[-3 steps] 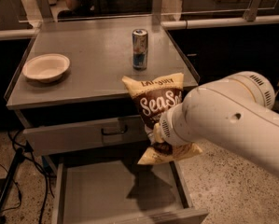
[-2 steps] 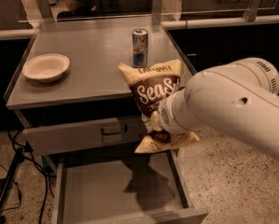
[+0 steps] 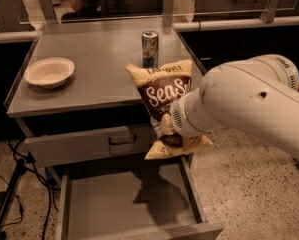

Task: Pick brown chip bag from middle drawer and place on counter

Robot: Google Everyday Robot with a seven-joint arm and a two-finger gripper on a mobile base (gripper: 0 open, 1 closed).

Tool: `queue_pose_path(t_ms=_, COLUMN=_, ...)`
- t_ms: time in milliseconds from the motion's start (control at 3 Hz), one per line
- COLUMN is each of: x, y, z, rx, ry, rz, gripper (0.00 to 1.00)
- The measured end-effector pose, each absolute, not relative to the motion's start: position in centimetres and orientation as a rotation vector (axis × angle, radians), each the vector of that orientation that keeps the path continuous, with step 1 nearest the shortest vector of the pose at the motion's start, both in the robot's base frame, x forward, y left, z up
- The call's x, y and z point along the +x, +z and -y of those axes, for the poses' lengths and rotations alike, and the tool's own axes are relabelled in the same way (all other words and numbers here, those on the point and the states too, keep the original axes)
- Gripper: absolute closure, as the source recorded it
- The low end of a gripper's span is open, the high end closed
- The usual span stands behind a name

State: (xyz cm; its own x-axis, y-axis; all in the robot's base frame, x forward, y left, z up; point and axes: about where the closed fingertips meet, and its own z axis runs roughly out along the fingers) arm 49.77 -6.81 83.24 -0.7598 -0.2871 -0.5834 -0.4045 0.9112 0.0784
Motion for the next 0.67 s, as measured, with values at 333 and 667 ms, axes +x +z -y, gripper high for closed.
queue_pose_path(t_ms=333, x=51.6, y=84.3, z=5.7, rx=-0.539, ry=0.351, rz=-2.466, gripper=1.0)
queue_pose_path(t_ms=667, x=51.4, y=87.2, z=1.8, rx=-0.679, ry=0.549, rz=-2.378, gripper=1.0)
